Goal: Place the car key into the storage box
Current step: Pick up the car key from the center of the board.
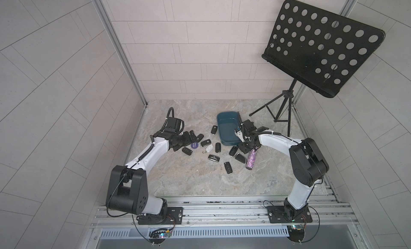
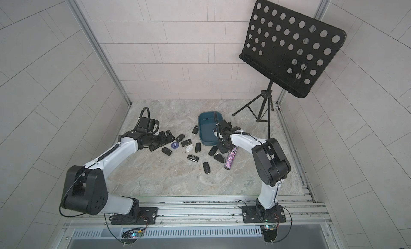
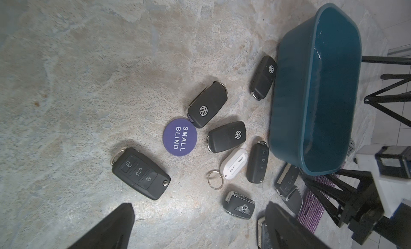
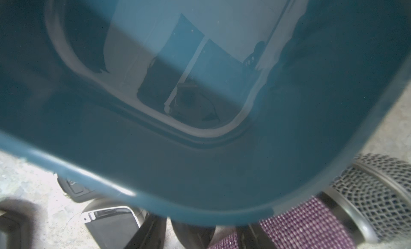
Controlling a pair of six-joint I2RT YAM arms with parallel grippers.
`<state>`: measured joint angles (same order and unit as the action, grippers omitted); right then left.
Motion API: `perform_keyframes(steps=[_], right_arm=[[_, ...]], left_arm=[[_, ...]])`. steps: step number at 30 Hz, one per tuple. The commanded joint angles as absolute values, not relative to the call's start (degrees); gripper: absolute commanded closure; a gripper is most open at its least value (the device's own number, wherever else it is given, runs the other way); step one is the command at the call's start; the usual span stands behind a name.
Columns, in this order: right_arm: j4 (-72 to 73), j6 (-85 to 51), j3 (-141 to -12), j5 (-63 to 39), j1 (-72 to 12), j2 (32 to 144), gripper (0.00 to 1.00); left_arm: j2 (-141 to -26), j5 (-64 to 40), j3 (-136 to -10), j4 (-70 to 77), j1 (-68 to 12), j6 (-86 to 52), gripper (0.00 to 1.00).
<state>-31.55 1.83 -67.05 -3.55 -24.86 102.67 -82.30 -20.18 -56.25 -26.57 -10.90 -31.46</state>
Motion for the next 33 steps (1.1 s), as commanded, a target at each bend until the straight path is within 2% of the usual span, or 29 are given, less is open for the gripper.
perform_keyframes(steps=[1, 14, 24, 33], right_arm=[[-31.6, 2.7, -67.1, -3.3, -25.4, 103.7, 0.48], [-31.9, 2.5, -67.2, -3.9, -26.1, 105.9, 0.58], [-32.5, 2.2, -67.0, -3.9, -26.2, 105.2, 0.81], [-34.4, -0.1, -65.8, -6.2, -26.1, 98.4, 0.88]], left_arm=[[-82.4, -20.0, -57.8, -27.7, -11.0, -31.0, 0.00], [-81.5, -18.9, -56.5, -27.8, -11.0, -30.7, 0.00], [-81.9, -19.3, -56.9, -27.2, -10.9, -31.4, 0.00], [-82.9, -20.5, -57.2, -25.8, -10.9, -32.9, 0.00]])
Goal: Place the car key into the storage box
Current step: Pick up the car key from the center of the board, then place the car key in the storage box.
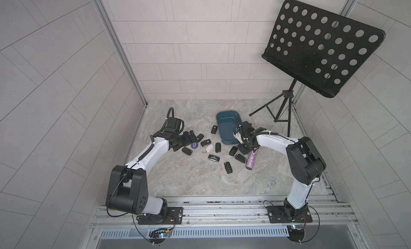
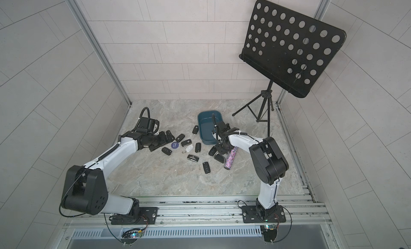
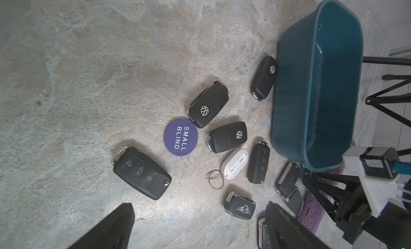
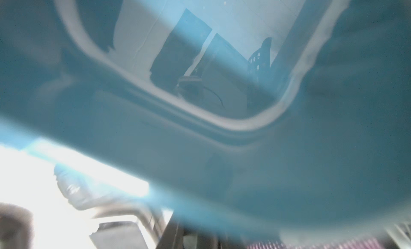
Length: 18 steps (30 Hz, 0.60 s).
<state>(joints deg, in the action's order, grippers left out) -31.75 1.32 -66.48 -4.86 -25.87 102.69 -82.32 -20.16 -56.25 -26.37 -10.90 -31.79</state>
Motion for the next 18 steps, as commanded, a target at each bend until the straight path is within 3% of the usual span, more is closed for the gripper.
perform_keyframes(steps=[1, 11, 18], right_arm=[[-34.8, -0.7, -65.4, -7.1, -26.1, 97.6, 0.89], [-36.7, -7.9, -61.3, -14.4, -25.1, 85.5, 0.90], [-35.2, -14.4, -69.0, -22.5, -24.2, 87.1, 0.90]], left_arm=[[-83.1, -20.7, -57.3, -25.7, -10.9, -33.0, 0.00], [-84.7, -23.0, -59.8, -25.8, -11.0, -33.2, 0.00], [-86.5, -25.2, -62.0, -26.4, -11.0, -33.0, 0.00]])
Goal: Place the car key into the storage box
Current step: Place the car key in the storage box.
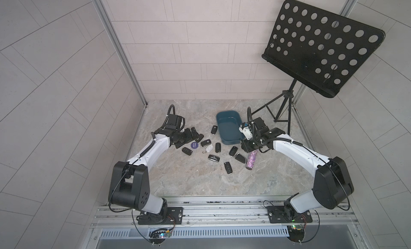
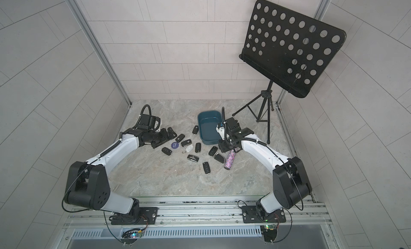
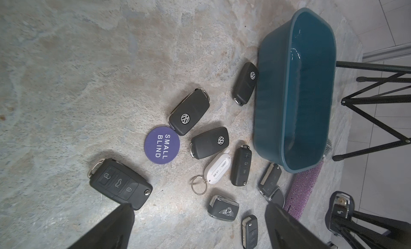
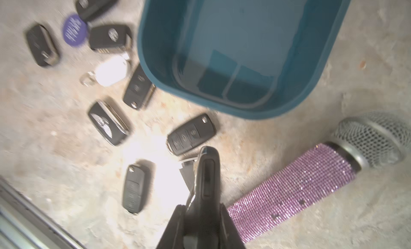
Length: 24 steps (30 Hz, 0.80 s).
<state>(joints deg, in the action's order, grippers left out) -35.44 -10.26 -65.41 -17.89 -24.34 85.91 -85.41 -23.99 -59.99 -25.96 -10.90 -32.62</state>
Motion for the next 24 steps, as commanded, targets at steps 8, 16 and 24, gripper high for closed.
perform_keyframes(steps=[8, 16, 24], right_arm=[[-32.8, -17.4, -81.6, -25.5, -24.1, 98.4, 0.90], [-30.2, -20.9, -88.9, -23.2, -24.1, 109.0, 0.90], [-27.7, -24.5, -92.6, -23.2, -24.2, 117.1, 0.90]], left_arm=[[-88.6, -27.5, -64.2, -27.1, -11.0, -32.9, 0.00], [-89.5, -29.6, -64.7, -27.9, -10.9, -34.0, 0.00], [-90.0, -30.3, -63.7, -27.6, -11.0, -34.4, 0.00]])
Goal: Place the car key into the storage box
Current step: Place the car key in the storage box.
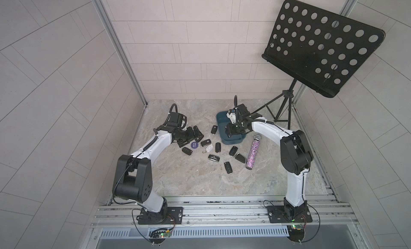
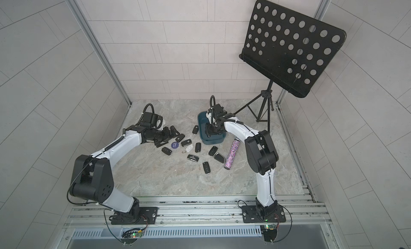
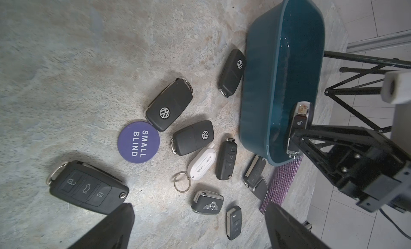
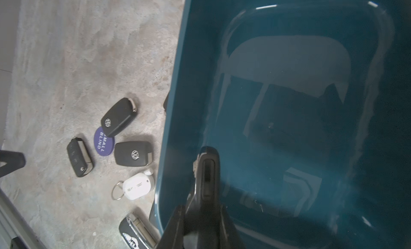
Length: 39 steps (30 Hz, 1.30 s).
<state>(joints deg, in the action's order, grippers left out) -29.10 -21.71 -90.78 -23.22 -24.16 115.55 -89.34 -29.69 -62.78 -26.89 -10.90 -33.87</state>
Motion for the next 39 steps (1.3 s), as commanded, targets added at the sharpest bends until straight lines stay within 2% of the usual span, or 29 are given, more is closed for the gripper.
perform_keyframes(steps=[1, 17, 19, 25, 29, 34, 39], right_arm=[[-27.5, -25.0, -93.0, -23.7, -24.2, 118.1, 0.90], [-26.2, -27.6, -96.4, -25.7, -24.5, 125.9, 0.87], [-26.3, -27.7, -96.4, -25.4, -24.5, 126.2, 0.84], [-27.2, -27.4, -96.7, -23.7, -24.4, 126.2, 0.66], [-27.7, -27.2, -96.8, -22.8, -24.3, 126.1, 0.60], [-28.2, -27.6, -96.7, -22.0, -23.8, 126.0, 0.60], [-24.9, -31.4, -95.5, -26.5, -22.5, 126.3, 0.65]], left_arm=[[-90.1, -30.3, -63.6, -27.6, -11.0, -34.4, 0.00], [-91.2, -30.8, -64.0, -28.0, -10.9, -33.9, 0.00], [-91.3, -30.9, -64.0, -28.1, -10.9, -33.8, 0.00], [-91.5, -30.9, -64.2, -28.4, -11.0, -33.7, 0.00], [-91.7, -31.0, -64.6, -28.6, -10.9, -33.6, 0.00], [-91.8, -31.0, -64.8, -28.8, -10.9, -33.5, 0.00], [-91.8, -31.1, -65.0, -29.0, -11.0, -33.5, 0.00]])
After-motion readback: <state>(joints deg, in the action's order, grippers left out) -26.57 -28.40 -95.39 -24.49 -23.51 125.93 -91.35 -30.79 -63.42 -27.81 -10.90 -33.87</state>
